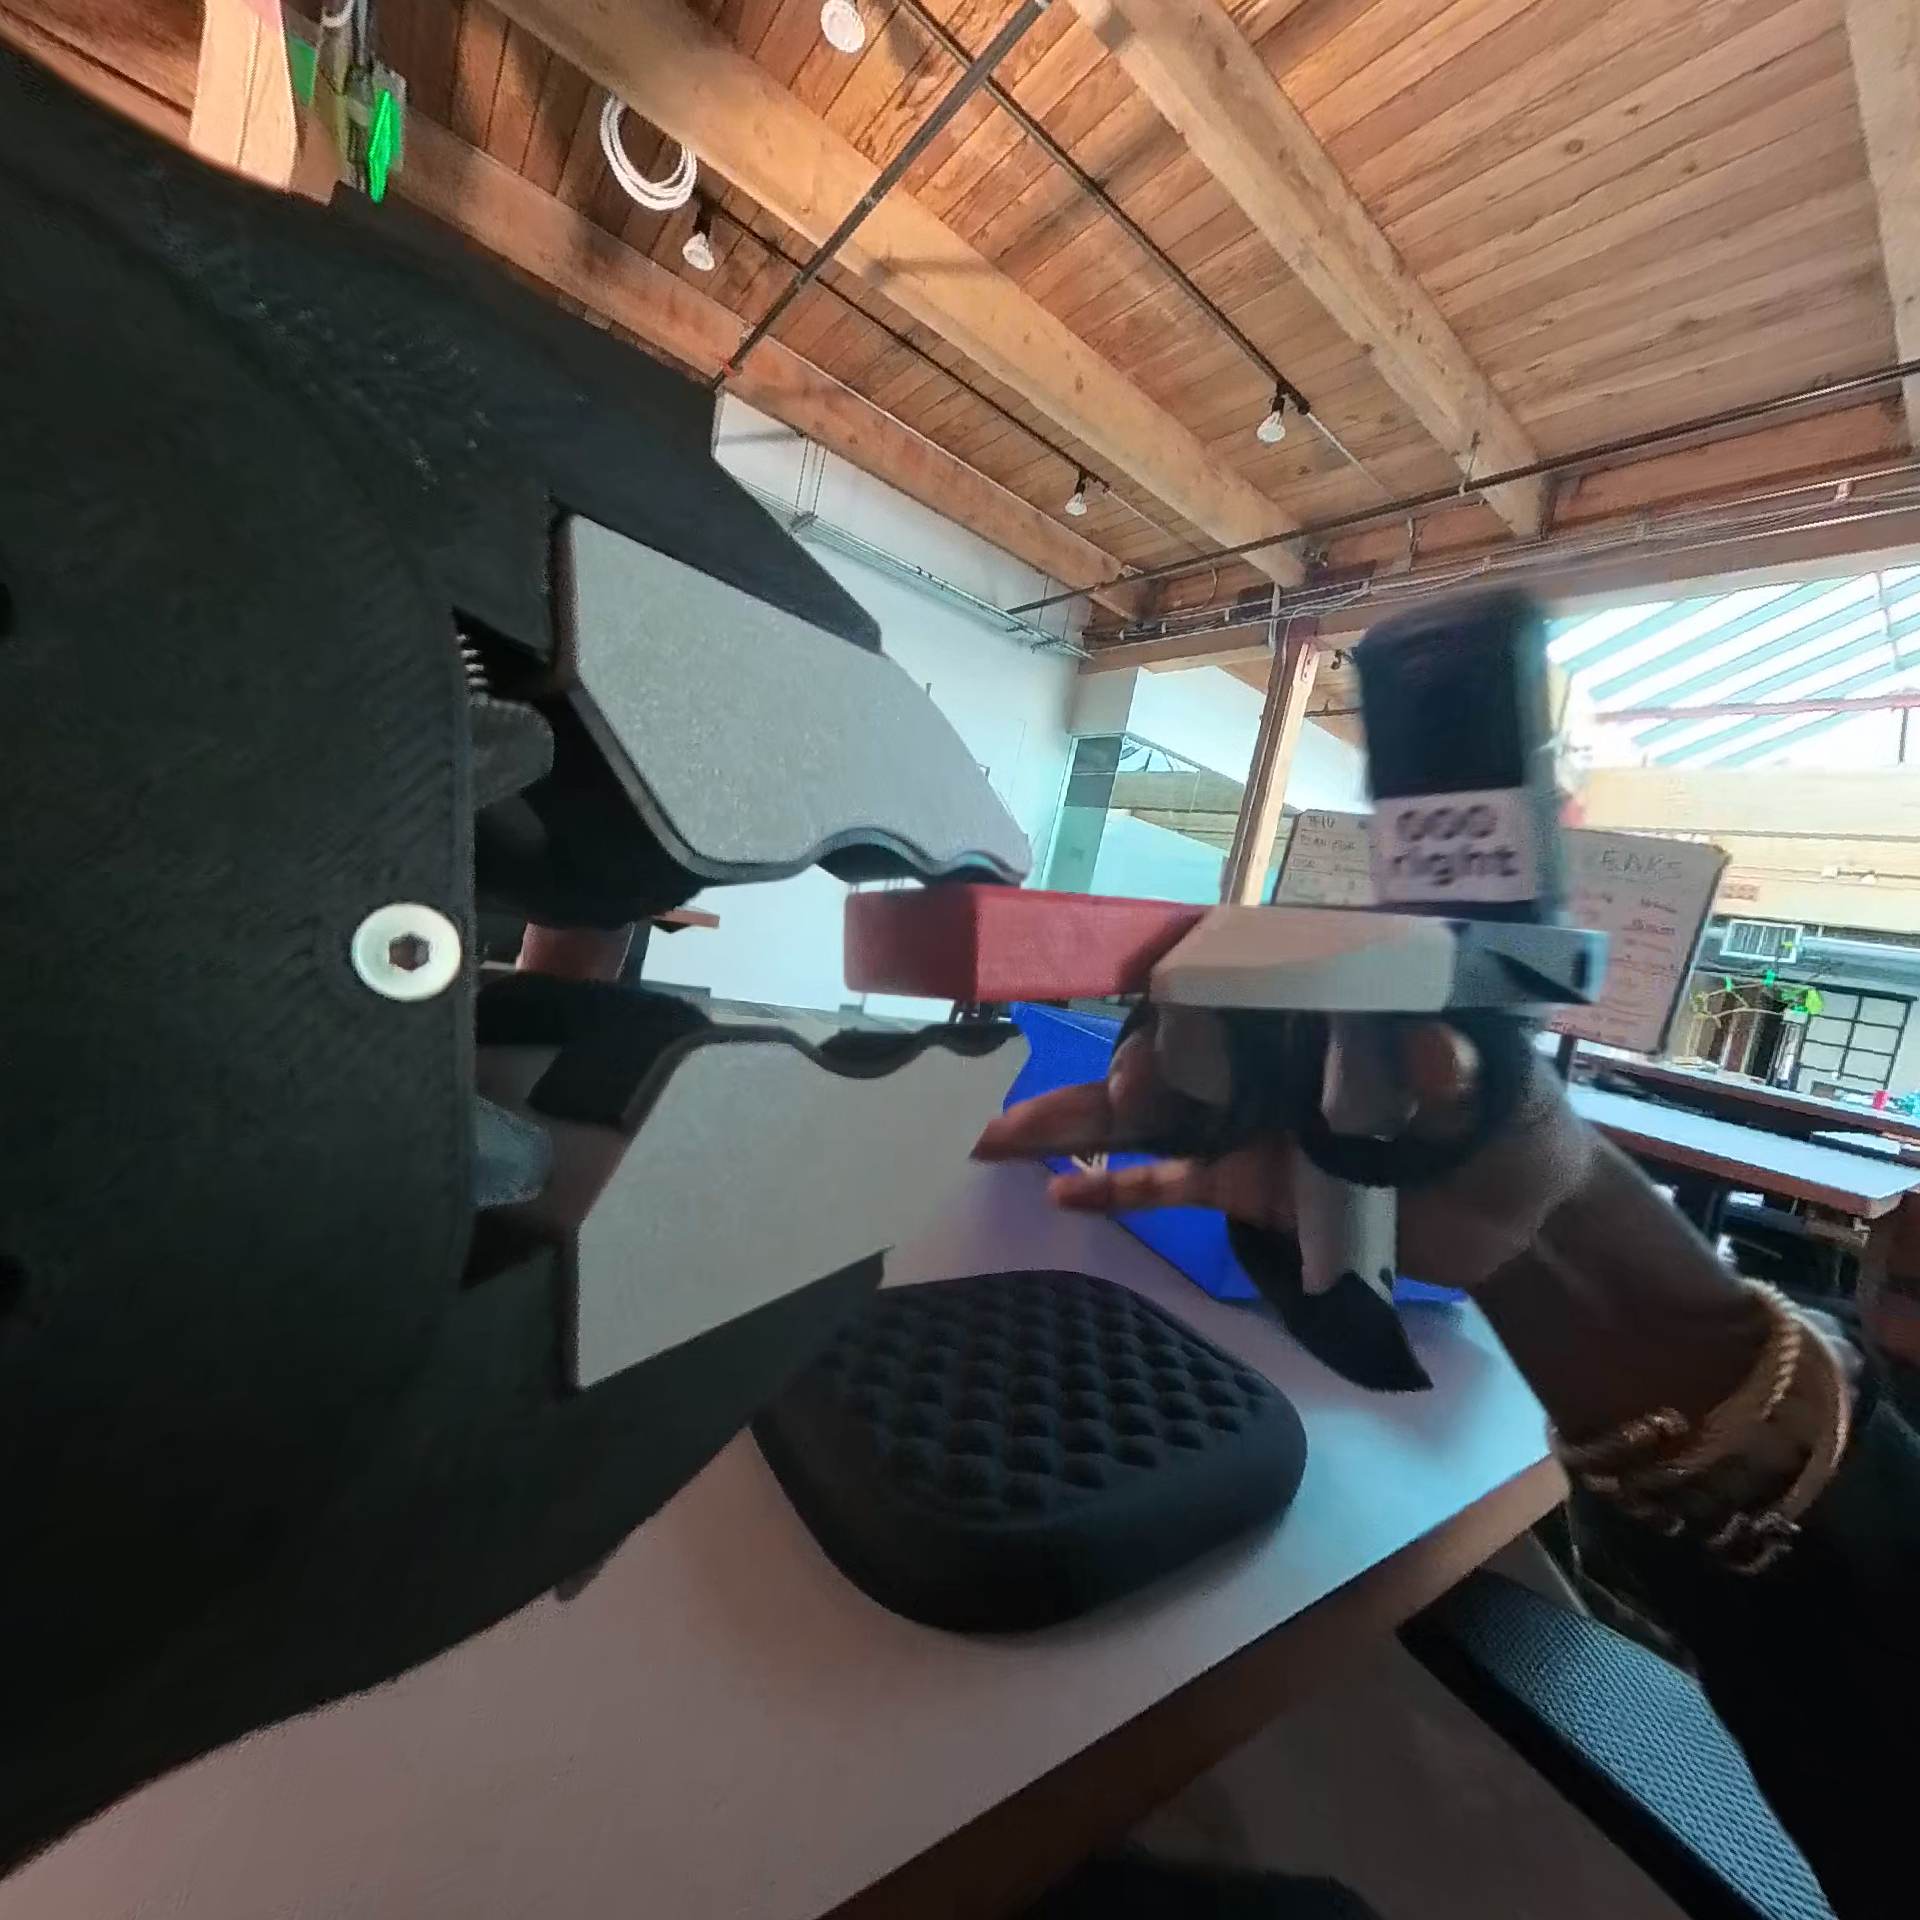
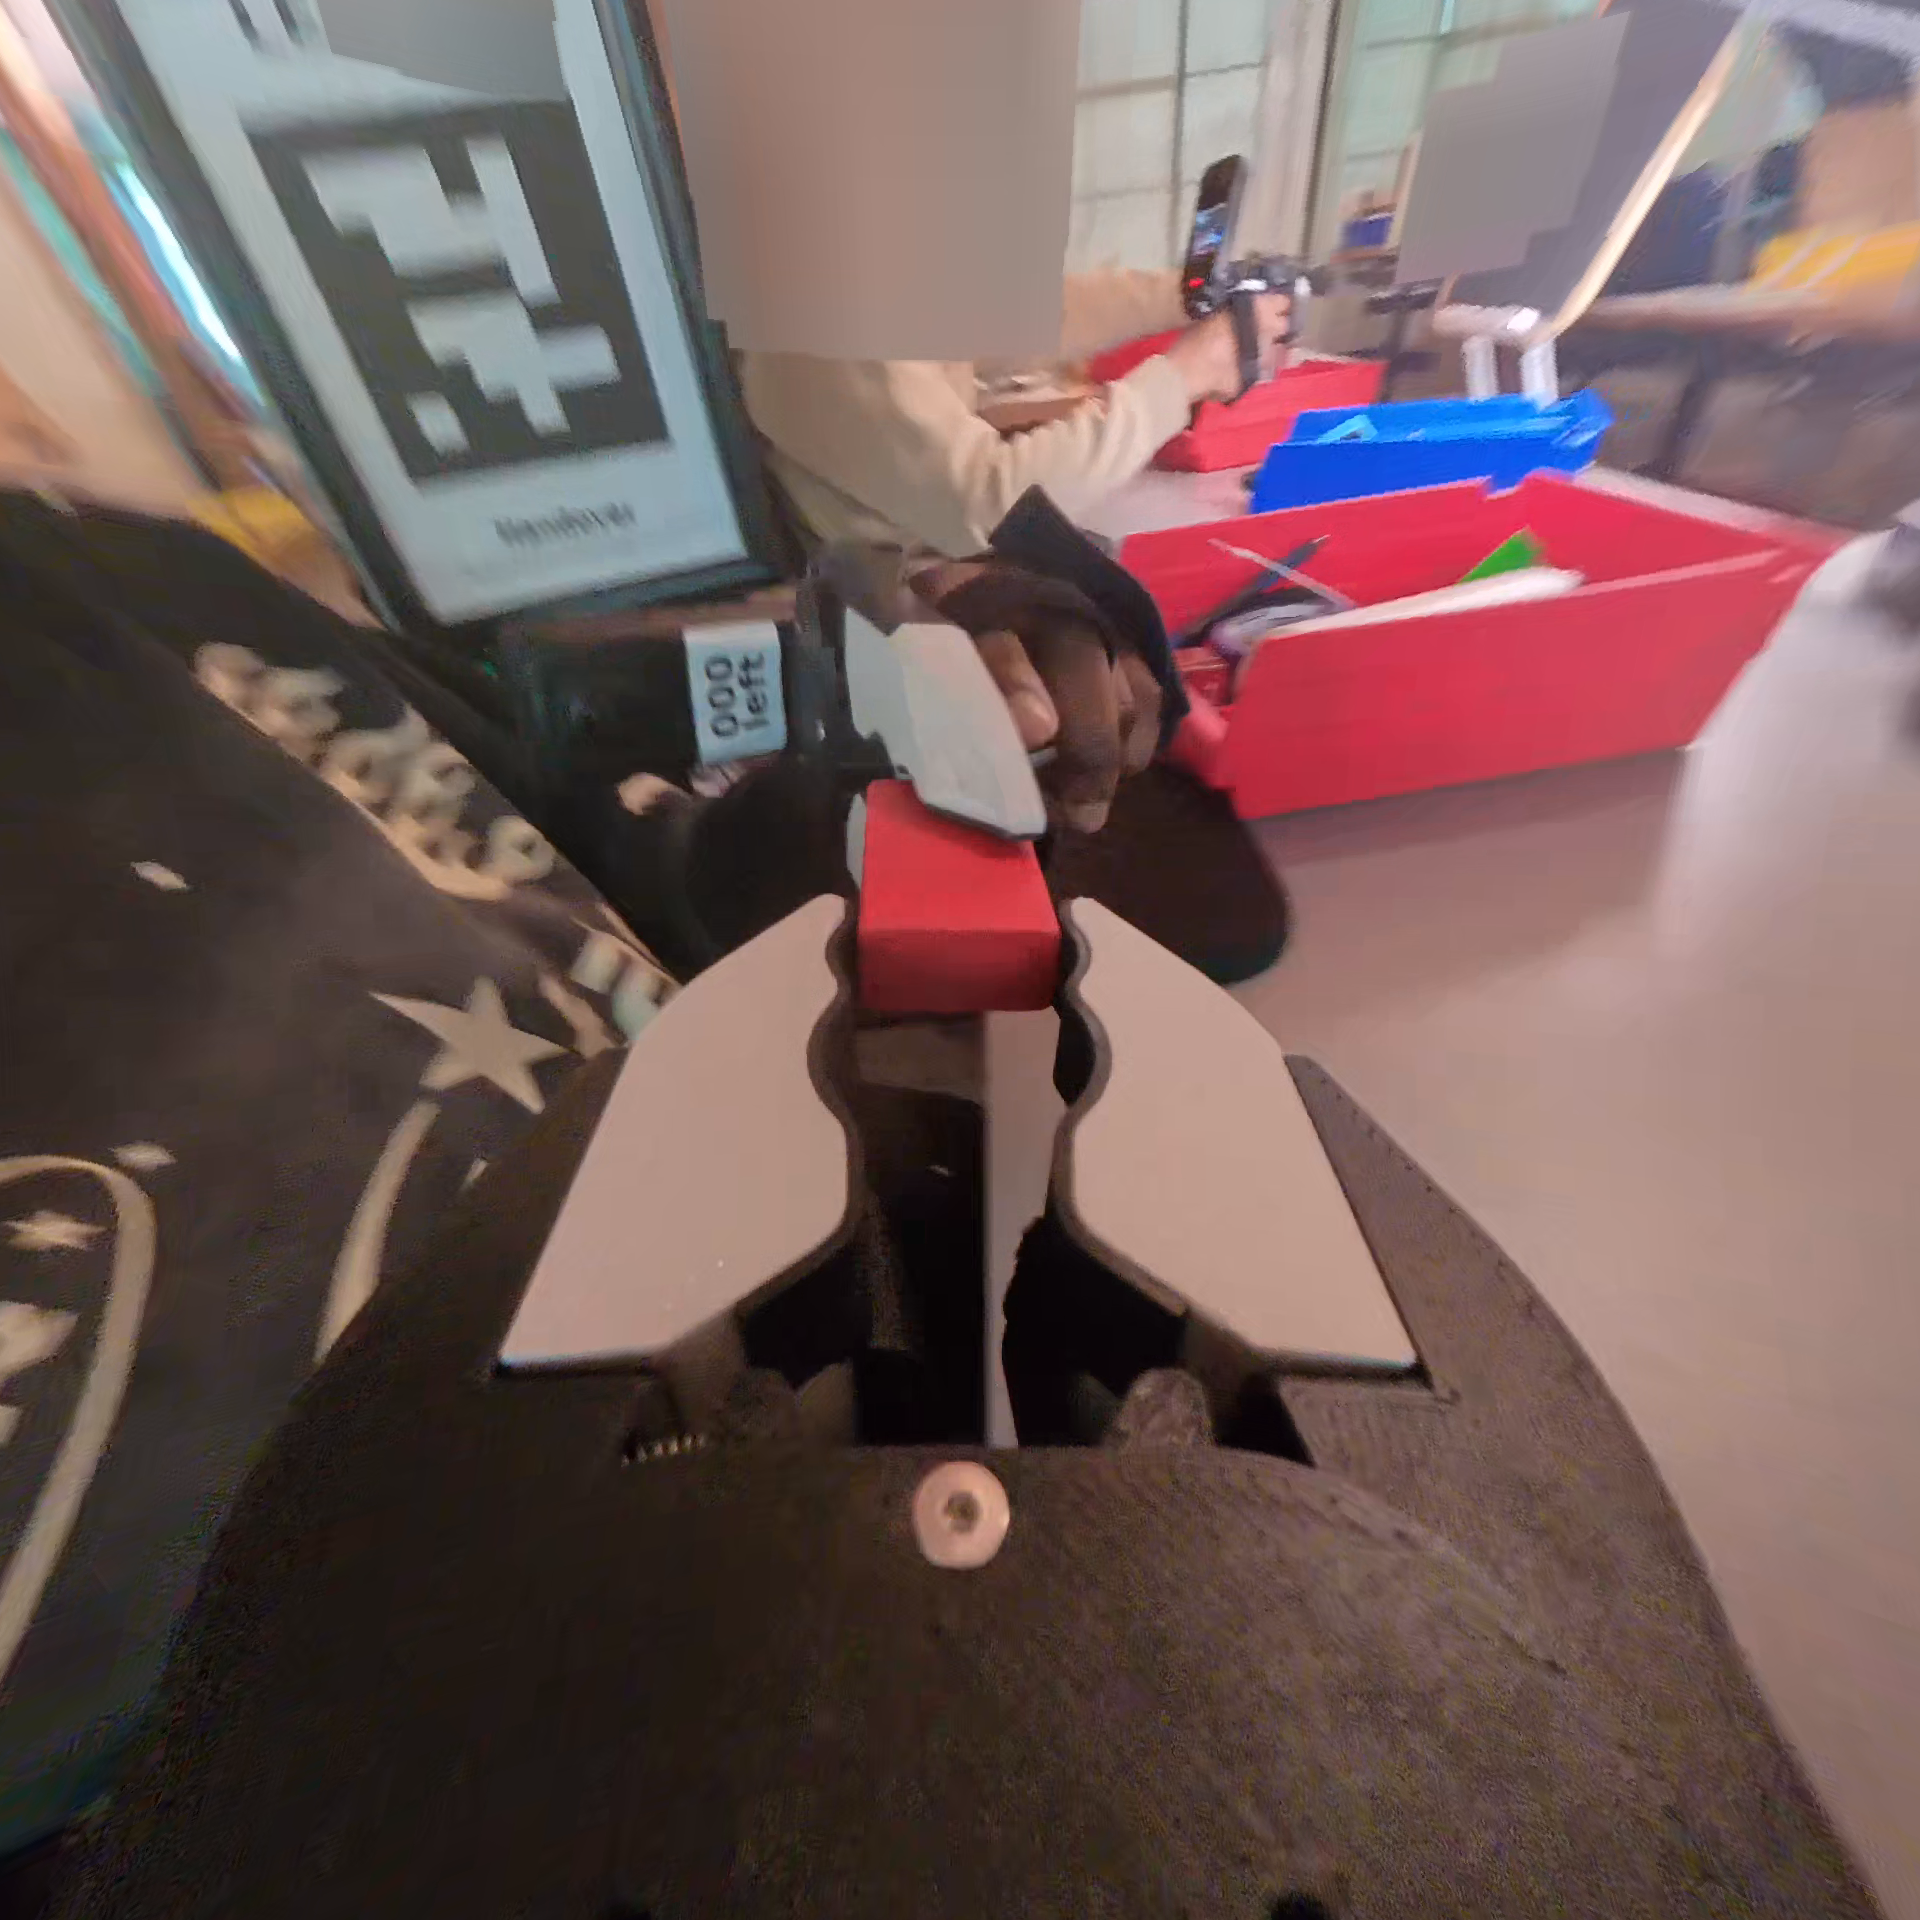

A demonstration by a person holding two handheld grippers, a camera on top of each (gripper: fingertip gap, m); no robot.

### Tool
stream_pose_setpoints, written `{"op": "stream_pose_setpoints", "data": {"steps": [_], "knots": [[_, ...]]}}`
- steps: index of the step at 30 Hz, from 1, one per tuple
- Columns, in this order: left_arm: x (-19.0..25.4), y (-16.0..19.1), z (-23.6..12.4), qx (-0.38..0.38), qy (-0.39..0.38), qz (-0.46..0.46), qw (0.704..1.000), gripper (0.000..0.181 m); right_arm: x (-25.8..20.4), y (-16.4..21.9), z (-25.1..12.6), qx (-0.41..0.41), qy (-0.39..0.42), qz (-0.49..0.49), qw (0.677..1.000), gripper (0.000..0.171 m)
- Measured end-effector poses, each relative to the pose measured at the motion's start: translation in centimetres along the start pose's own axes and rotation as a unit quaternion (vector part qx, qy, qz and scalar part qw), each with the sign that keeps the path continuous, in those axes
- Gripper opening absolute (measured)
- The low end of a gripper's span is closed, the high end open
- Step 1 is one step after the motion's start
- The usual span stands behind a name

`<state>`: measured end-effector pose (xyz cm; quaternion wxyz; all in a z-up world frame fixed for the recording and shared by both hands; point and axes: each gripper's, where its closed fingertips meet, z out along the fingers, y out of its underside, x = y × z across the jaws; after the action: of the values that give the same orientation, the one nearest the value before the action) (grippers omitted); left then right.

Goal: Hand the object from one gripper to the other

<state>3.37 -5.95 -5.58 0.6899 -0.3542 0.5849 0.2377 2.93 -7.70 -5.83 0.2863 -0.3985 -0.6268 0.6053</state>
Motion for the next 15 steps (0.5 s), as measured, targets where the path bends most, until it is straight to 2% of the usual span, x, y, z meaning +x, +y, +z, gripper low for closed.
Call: {"op": "stream_pose_setpoints", "data": {"steps": [4, 8, 12, 13, 15], "knots": [[-0.2, -0.8, -0.1, 0.003, 0.002, -0.007, 1.0, 0.021, 0.1, -0.1, -0.1, 0.029, -0.082, 0.146, 0.985, 0.035], [0.1, -0.6, -0.1, -0.01, 0.025, -0.039, 0.999, 0.02, 0.2, 0.2, 0.0, 0.033, -0.102, 0.17, 0.98, 0.035], [0.2, -0.2, 0.0, -0.032, 0.056, -0.116, 0.991, 0.016, 0.8, 0.2, -0.1, 0.045, -0.068, 0.084, 0.993, 0.039], [0.2, -0.1, 0.0, -0.038, 0.062, -0.131, 0.989, 0.016, 1.0, -0.1, -0.3, 0.056, -0.049, 0.033, 0.997, 0.049], [0.2, 0.1, -0.1, -0.043, 0.071, -0.159, 0.984, 0.016, 1.4, -0.8, -1.0, 0.083, 0.005, -0.108, 0.991, 0.055]]}}
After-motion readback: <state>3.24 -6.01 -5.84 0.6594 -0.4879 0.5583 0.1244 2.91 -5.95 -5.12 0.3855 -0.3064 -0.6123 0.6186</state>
